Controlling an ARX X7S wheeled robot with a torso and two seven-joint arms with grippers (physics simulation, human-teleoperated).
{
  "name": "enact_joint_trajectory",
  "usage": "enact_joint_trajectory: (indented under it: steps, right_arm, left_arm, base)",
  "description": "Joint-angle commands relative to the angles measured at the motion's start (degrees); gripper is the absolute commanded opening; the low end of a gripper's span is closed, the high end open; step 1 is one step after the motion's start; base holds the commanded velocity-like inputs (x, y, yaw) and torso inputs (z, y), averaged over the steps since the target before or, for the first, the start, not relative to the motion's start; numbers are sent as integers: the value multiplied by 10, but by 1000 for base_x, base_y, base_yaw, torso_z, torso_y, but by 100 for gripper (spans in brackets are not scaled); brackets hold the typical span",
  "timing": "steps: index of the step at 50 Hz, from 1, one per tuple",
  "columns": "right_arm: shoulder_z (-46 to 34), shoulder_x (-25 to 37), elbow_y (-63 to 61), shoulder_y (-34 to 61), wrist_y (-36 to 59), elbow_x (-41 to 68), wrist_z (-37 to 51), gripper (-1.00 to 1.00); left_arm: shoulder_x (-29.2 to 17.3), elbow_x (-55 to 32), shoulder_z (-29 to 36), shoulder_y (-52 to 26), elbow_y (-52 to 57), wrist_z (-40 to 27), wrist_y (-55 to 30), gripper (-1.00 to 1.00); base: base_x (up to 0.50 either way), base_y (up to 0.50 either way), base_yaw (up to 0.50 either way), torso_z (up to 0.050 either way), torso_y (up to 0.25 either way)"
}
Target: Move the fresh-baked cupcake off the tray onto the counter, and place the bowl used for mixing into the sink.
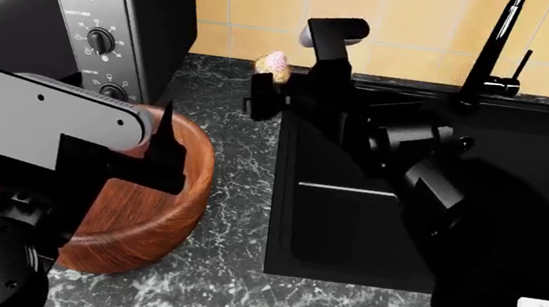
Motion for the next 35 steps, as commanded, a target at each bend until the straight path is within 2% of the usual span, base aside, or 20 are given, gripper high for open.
enact_joint_trajectory:
  steps: [1, 35]
  right_arm:
    - [-16, -3, -11, -24, -2, -6, -9, -100]
    - [-13, -3, -24, -68, -5, -15, -27, -100]
  left_arm:
    - [-1, 4, 4, 2, -1, 0, 1, 100]
    - [-12, 10, 2, 17, -3, 3, 14, 100]
  base:
    - [0, 0, 0, 0, 0]
    - [0, 0, 0, 0, 0]
